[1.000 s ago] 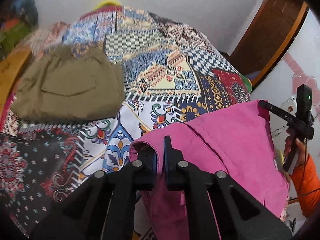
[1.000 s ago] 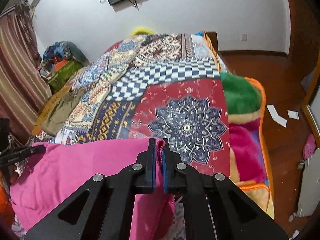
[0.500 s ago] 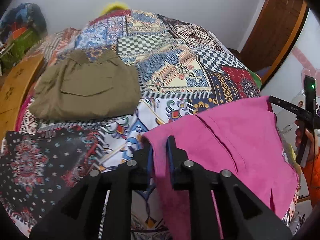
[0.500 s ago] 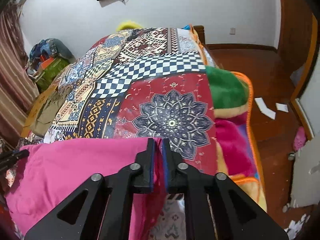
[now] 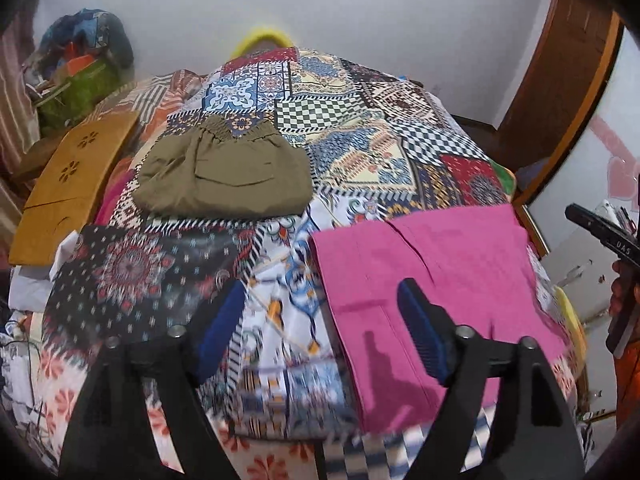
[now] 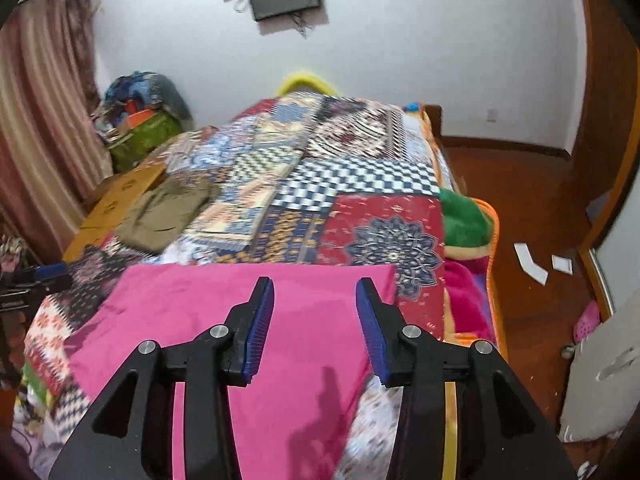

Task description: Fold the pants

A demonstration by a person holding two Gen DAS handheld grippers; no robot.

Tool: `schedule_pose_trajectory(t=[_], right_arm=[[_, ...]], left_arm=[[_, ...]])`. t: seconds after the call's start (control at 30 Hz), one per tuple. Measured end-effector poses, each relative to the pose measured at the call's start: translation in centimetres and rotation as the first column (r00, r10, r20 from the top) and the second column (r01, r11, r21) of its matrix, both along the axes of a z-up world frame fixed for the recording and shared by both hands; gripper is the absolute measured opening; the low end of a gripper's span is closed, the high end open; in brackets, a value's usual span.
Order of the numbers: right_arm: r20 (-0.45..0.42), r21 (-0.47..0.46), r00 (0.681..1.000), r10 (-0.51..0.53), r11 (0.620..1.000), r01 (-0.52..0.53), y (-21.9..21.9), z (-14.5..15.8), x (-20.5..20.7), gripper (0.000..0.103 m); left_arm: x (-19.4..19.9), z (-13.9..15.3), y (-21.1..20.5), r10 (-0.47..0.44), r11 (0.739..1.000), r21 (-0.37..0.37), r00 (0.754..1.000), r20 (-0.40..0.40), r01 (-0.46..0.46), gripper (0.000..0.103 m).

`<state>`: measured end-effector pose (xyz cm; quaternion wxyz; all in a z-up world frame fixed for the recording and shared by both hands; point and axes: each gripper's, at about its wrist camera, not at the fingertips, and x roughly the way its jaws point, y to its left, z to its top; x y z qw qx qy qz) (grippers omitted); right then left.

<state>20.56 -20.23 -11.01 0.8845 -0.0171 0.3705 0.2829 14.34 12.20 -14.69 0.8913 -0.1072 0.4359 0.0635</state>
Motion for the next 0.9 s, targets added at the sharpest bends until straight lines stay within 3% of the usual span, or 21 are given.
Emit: schedule_pose_trajectory(t=[0.07,0.23,0.47,0.57,0.7,0.9], right_arm=[[0.018,-0.001,1.0,0.02,1.0,-0.02,0.4,0.7,-1.7,0.043],[0.039,-0.009,0.998,0.056,0.998,-0.056,1.2,0.9,-5.0,0.048],[-0.014,-0.008,0.996,0.086,0.996,-0.086,2.3,-1.6,-8.5,0.048],[-0.03,-0.034,0.995,0.092,0.995,-0.093,2.9,-3.0,-9.4,0.048],[-0.042,-0.074,0.994,0.105,0.991,-0.108,3.7,-4.5,-10.0,0.048],[-0.115,-0.105,0.989,0.096,0.989,-0.108,4.0,-7.5,-9.1,0.048]], left_arm=[[-1.7,0.3,-0.6,0.001,1.0,-0.014,1.0,0.002,-0.001,0.089],[-4.7,-0.4,-1.8,0.011,0.997,-0.078,1.0,-0.02,-0.012,0.093],[-7.5,-3.4,-3.8,-0.01,0.986,-0.168,0.996,-0.087,-0.005,0.093],[-8.0,-4.8,-4.3,-0.017,0.971,-0.238,0.993,-0.113,-0.01,0.093],[-7.8,-6.3,-4.4,-0.01,0.921,-0.388,0.992,-0.126,-0.04,0.093],[-6.2,-6.7,-5.4,-0.012,0.896,-0.441,0.993,-0.115,-0.04,0.093]])
